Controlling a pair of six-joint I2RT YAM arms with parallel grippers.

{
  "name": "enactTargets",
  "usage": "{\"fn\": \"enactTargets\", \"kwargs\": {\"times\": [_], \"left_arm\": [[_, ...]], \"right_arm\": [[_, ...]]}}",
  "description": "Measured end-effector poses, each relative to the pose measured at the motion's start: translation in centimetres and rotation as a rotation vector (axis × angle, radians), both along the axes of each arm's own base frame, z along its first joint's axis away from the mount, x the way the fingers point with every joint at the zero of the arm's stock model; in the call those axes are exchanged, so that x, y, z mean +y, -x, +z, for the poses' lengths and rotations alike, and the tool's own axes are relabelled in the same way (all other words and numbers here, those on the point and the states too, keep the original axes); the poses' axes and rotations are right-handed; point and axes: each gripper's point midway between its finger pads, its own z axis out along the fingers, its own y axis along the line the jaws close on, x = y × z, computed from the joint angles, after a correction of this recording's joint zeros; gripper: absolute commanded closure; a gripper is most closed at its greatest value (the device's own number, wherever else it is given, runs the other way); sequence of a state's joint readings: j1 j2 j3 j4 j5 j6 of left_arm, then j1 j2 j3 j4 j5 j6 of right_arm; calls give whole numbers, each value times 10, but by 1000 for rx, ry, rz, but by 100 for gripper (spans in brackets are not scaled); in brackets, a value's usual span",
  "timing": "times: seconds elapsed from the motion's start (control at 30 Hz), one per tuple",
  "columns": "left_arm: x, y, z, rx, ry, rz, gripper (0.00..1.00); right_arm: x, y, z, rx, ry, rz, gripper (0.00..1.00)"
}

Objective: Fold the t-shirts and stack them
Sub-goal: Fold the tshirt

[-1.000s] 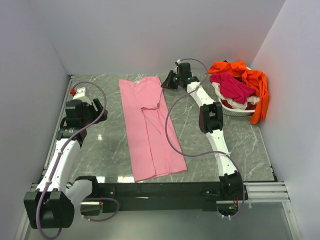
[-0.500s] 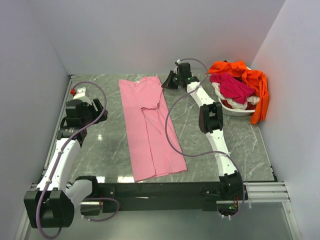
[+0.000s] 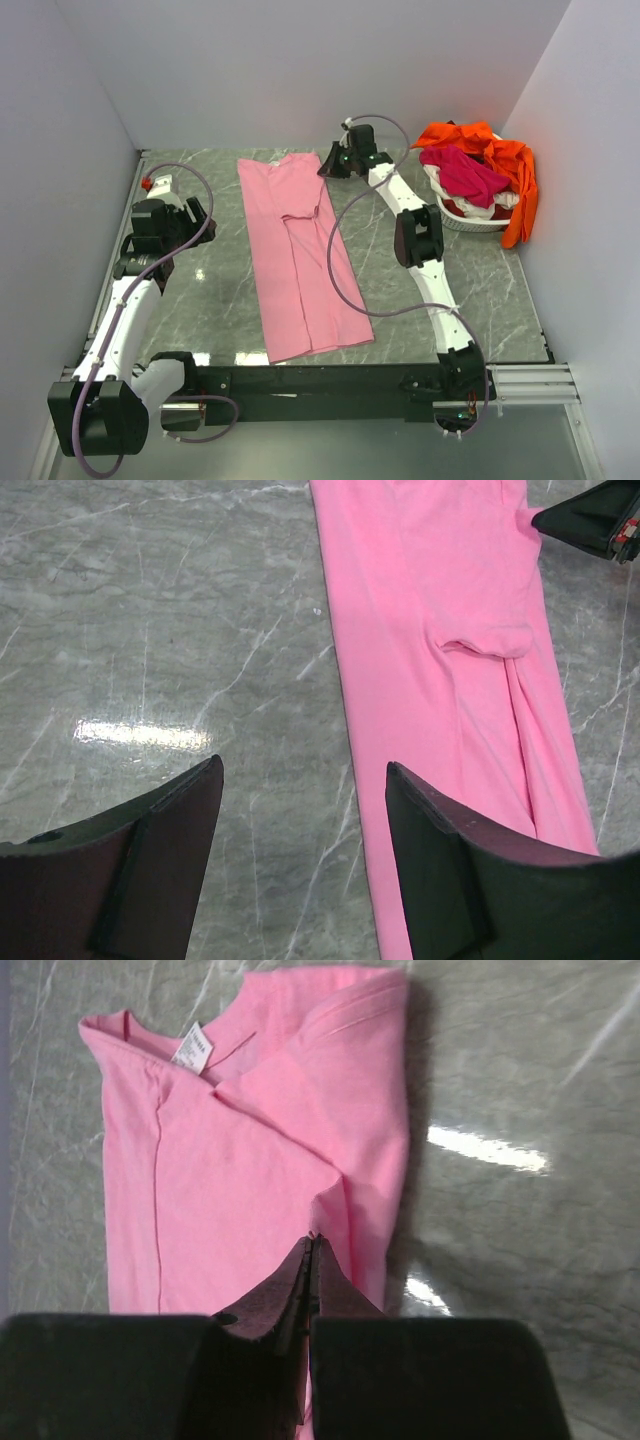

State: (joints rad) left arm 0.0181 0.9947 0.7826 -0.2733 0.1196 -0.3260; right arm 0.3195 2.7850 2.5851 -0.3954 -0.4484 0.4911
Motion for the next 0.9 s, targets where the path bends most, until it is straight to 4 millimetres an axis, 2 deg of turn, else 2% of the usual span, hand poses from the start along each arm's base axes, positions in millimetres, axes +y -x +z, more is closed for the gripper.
{"fn": "enactTargets", "kwargs": {"times": [0.23,0.27,0.37,0.57,0.67,0.73,0.77,0.9], "left_arm": [[-1,0,0,0,3,-6,29],[-1,0,0,0,4,-7,29],[-2,0,0,0,6,-11,28],[-3,0,0,0,8,-16,28],[-6,1,1,-1,16,-31,27],[-10,1,1,-3,25,-52,26],[-13,1,2,-4,33,-69,26],[-27,-3,-2,11,67,-147,28]], "right_arm": [[24,14,3,-19,26,52,100],[28,16,2,-23,33,61,97],[41,28,1,-27,58,94,77],[66,60,1,-37,121,181,66],[73,75,19,-67,144,238,56],[72,83,42,-116,152,289,55],[70,88,57,-140,151,315,52],[49,115,129,-262,114,419,52]]}}
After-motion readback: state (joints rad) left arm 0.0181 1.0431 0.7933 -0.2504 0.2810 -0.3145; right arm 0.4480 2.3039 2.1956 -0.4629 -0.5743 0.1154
